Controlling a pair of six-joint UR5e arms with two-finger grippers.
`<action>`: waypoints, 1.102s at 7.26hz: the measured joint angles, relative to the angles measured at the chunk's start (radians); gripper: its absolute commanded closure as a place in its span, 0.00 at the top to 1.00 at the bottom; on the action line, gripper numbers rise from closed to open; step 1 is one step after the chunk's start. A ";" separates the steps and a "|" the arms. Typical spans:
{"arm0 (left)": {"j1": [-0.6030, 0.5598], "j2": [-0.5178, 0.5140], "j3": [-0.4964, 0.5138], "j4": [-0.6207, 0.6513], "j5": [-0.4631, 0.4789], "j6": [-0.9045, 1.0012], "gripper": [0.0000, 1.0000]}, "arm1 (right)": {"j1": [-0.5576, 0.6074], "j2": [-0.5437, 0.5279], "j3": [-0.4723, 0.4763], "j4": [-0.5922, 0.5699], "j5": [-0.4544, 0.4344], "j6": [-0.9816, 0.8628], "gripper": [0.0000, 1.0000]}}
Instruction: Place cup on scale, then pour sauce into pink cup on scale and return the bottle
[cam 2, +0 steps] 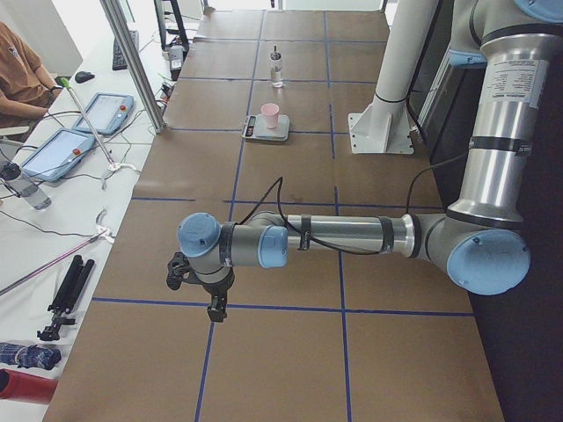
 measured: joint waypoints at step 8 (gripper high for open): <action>0.003 -0.001 -0.040 0.001 -0.002 0.000 1.00 | -0.002 0.006 -0.041 0.003 0.013 -0.006 1.00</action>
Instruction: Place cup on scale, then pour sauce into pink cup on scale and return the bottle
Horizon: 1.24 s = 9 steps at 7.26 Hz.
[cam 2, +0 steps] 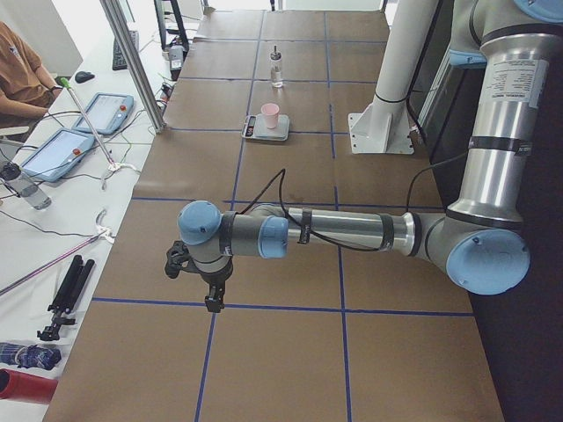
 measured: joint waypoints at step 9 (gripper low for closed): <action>0.005 -0.005 0.008 -0.008 -0.007 0.006 1.00 | -0.011 0.028 0.009 0.002 -0.026 0.000 1.00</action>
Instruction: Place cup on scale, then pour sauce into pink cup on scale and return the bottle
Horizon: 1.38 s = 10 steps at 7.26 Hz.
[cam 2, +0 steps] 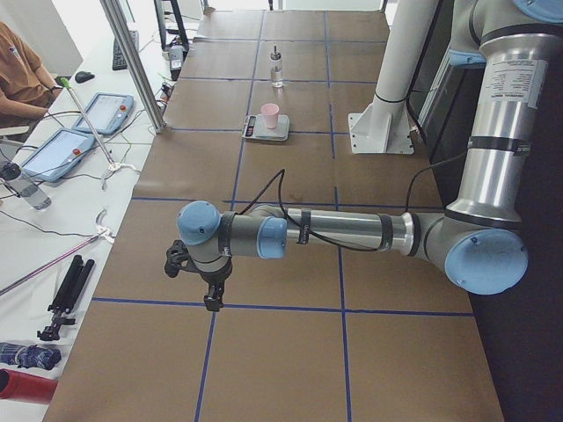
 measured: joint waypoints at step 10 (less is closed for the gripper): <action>-0.008 0.171 -0.215 0.028 -0.066 0.000 1.00 | -0.042 0.002 0.015 -0.001 0.001 0.005 1.00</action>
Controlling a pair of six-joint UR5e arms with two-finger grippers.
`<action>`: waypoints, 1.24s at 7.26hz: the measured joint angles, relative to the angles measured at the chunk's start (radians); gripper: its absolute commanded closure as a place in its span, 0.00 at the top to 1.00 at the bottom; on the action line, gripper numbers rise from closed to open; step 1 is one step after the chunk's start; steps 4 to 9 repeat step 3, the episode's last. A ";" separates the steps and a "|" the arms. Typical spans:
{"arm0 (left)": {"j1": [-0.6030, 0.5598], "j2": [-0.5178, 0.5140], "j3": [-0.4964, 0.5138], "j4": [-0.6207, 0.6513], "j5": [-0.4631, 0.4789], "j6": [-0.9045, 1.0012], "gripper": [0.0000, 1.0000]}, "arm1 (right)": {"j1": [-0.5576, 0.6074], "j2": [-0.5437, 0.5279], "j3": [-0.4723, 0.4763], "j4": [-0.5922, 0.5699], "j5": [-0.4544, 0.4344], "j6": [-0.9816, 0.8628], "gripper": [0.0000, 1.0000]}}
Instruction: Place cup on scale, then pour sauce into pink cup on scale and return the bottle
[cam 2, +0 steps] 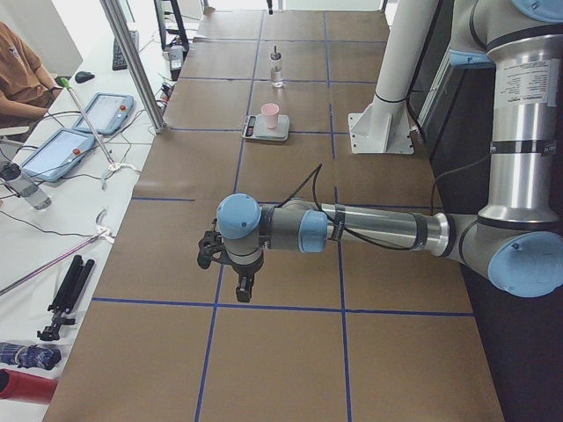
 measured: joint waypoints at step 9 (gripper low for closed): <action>0.000 -0.004 0.005 0.001 -0.008 0.000 1.00 | 0.004 -0.022 0.036 0.000 0.005 0.000 1.00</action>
